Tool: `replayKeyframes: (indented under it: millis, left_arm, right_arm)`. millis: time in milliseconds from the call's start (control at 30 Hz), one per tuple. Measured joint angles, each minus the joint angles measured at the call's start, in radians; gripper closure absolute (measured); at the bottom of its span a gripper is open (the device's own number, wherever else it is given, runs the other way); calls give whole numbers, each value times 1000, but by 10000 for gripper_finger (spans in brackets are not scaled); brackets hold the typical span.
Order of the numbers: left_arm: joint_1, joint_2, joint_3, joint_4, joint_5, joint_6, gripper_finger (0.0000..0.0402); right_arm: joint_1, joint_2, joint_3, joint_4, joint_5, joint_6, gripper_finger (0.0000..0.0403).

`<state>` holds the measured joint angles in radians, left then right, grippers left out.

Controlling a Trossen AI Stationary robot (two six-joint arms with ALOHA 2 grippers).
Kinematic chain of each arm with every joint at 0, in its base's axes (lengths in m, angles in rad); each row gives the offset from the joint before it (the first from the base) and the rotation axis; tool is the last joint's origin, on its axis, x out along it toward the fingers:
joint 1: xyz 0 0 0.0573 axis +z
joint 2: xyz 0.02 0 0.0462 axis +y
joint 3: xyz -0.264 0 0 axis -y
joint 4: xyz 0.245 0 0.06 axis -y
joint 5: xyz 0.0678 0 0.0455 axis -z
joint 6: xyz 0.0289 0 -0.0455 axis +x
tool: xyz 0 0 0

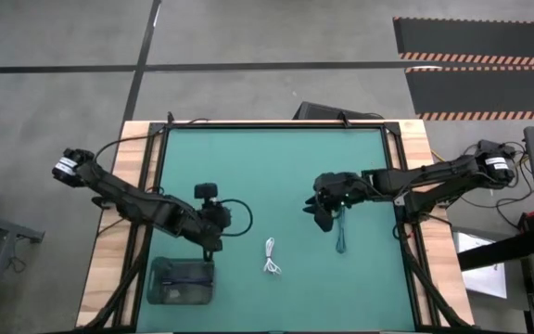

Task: Pick and place USB-C Cables
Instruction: Put the blue black charger cable into the black bin

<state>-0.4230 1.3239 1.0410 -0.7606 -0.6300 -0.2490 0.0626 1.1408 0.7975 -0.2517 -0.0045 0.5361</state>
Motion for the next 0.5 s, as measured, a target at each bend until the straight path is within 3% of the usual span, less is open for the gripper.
replayKeyframes:
  millis: [200, 500]
  left_arm:
    - [25, 0, 0, 18, -55, 154, 343]
    - [54, 0, -1, 19, -113, 213, 343]
  right_arm:
    - [76, 0, 0, -101, 0, 234, 275]
    - [180, 0, 0, -410, 6, 634, 275]
